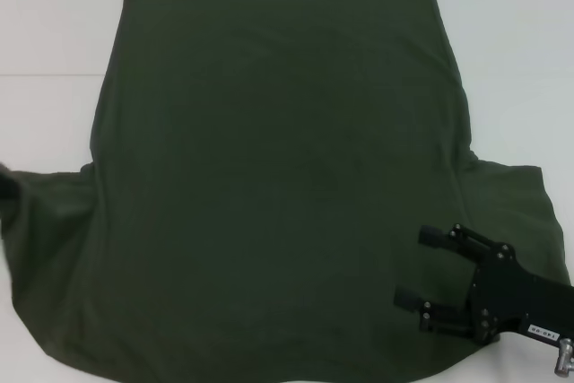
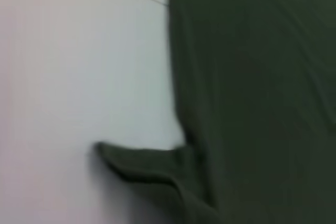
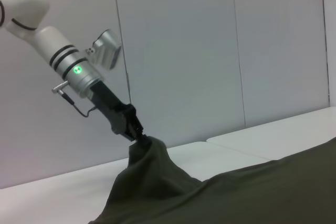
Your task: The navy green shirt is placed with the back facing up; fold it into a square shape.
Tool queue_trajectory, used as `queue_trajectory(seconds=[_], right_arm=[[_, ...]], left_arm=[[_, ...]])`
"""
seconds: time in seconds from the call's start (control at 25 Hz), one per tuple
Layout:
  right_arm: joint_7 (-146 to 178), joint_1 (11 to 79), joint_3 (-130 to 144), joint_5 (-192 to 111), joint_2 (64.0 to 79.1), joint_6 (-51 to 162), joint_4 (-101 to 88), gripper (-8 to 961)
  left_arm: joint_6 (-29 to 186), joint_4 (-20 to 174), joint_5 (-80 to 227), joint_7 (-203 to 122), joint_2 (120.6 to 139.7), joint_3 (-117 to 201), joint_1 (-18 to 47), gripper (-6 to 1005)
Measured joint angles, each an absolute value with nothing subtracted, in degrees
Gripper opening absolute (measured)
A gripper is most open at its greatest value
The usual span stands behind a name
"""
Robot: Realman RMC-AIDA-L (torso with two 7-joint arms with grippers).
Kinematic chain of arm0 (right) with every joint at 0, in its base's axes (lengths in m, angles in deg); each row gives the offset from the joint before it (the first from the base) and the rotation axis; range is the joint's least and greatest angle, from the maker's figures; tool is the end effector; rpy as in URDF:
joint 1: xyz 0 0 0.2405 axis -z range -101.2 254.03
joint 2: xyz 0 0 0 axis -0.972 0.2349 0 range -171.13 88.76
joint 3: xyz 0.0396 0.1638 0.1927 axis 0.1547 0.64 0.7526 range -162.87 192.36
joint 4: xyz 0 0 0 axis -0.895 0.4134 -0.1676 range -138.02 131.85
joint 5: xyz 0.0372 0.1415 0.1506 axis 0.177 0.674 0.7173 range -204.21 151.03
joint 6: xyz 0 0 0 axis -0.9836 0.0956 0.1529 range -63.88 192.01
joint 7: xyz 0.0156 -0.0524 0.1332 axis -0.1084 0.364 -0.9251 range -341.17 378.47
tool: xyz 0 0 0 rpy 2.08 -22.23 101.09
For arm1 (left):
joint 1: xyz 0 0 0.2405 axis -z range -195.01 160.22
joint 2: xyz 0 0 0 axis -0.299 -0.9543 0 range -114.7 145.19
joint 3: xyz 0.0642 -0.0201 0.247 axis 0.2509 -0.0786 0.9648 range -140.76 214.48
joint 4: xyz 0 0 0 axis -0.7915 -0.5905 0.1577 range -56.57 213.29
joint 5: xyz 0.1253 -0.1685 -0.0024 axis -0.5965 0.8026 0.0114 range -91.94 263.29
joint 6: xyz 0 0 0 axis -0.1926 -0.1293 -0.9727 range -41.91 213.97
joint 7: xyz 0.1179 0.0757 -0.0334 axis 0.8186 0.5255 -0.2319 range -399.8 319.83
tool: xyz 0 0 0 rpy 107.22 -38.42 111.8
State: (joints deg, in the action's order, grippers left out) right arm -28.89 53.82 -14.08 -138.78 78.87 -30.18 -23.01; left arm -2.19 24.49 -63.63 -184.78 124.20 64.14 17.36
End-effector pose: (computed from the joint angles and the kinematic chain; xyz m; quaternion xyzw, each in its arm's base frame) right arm 0.2985 0.2592 -0.0334 -0.9107 0.1476 0.3347 0.1917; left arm -0.3262 0.3618 0.1361 -0.7121 -0.6494 -0.0646 0.2590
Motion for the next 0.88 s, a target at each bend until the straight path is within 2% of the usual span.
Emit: queue_trajectory(seconds=[0.36,0.48,0.64,0.88], right_arm=[[-28.89,53.91,-14.19,-138.83,78.87,-31.01,-22.94,942],[-28.89,53.92,-14.27,-138.83,78.91,-31.07,-22.94,942],[-28.89,53.92,-14.73,-138.83,78.94,-31.46,-22.95,942],[-28.89,54.08,-14.87,-138.83,78.89,-31.52,-22.94,941]], left_arm=[[-4.04,19.07,-63.53,-186.95,131.33,71.17,21.27,3],[-2.08,19.65,-63.73,-186.95,133.09,73.93,21.62,3],[1.14,22.31,-63.67,-186.97,134.29,76.19,21.62,2],[2.80,26.85,-60.66,-186.82,134.16,74.42,21.55,3]])
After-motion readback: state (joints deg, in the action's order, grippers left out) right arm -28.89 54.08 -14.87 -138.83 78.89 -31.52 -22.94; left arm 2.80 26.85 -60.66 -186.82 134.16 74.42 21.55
